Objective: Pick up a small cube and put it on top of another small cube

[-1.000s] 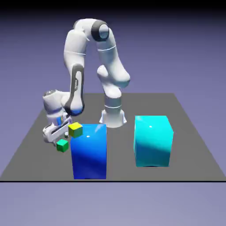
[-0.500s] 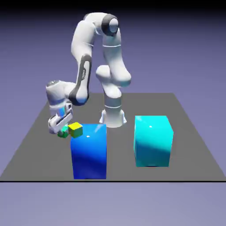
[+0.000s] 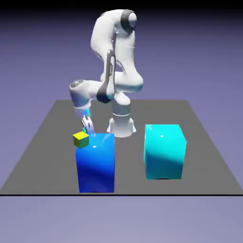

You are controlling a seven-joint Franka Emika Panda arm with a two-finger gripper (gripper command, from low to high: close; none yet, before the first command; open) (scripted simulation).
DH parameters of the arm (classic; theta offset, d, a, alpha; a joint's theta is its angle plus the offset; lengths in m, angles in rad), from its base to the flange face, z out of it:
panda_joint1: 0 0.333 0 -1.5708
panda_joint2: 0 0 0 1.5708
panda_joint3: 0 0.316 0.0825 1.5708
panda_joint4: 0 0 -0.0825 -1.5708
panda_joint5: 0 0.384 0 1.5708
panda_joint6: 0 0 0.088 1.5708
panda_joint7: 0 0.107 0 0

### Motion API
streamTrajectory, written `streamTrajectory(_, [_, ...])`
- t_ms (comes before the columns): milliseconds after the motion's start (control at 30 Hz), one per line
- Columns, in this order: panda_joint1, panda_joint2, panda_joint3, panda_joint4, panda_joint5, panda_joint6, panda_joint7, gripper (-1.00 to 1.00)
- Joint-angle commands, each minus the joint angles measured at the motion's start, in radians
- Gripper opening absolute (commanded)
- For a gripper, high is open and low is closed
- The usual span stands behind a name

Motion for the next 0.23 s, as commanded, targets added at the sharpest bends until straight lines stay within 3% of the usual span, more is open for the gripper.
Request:
streamTrajectory(0, [0.0, 0.036, 0.011, -0.001, 0.034, 0.035, -0.024, -1.0])
streamTrajectory(100, [0.001, 0.13, 0.039, -0.004, 0.124, 0.127, -0.086, -1.0])
streamTrajectory(133, [0.001, 0.131, 0.039, -0.004, 0.124, 0.127, -0.086, 1.0])
streamTrajectory(200, [0.001, 0.094, 0.028, -0.003, 0.09, 0.092, -0.062, 1.0])
